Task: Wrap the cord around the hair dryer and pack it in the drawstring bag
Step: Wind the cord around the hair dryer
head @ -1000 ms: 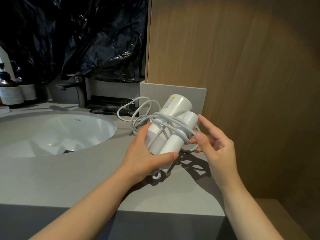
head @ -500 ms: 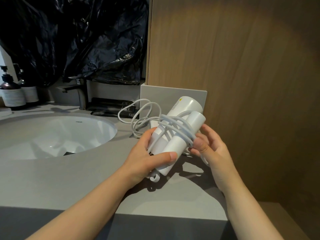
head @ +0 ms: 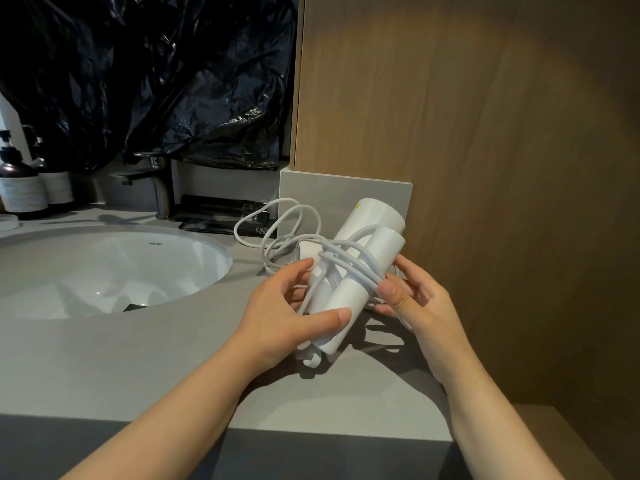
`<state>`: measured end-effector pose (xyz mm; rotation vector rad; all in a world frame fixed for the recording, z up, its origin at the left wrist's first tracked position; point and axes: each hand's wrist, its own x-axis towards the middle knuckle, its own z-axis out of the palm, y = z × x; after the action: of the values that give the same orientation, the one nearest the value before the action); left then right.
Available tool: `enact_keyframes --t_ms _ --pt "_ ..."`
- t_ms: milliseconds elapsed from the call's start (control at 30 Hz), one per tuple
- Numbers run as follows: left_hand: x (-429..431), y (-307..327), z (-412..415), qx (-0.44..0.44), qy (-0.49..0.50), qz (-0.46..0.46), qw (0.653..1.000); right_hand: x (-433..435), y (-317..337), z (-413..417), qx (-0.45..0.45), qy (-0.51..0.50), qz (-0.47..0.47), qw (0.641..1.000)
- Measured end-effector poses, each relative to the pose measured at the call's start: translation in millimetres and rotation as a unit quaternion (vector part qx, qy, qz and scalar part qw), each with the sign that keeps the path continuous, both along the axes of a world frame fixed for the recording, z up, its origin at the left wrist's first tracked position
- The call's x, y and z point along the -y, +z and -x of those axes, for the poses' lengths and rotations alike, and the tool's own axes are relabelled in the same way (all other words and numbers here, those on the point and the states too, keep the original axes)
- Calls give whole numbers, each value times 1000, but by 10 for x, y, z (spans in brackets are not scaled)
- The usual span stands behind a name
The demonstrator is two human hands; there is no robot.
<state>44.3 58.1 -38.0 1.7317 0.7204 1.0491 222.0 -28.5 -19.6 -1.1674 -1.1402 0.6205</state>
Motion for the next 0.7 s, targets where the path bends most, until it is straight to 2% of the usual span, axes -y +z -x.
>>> enact_keyframes --t_ms 233,333,400,500,700 --pt "-32 18 52 44 -56 34 997 48 -39 -7 40 -42 -13 998" --pt "8 11 32 26 -89 28 995 49 -23 12 45 -57 -22 997" --pt "52 4 11 -16 -101 4 995 48 -22 23 47 -60 -26 997" --pt "82 4 -3 -88 -72 -38 993 50 -30 43 50 -62 -29 996" --pt "39 -14 18 -84 -21 -57 995 65 -35 43 62 -70 -27 995"
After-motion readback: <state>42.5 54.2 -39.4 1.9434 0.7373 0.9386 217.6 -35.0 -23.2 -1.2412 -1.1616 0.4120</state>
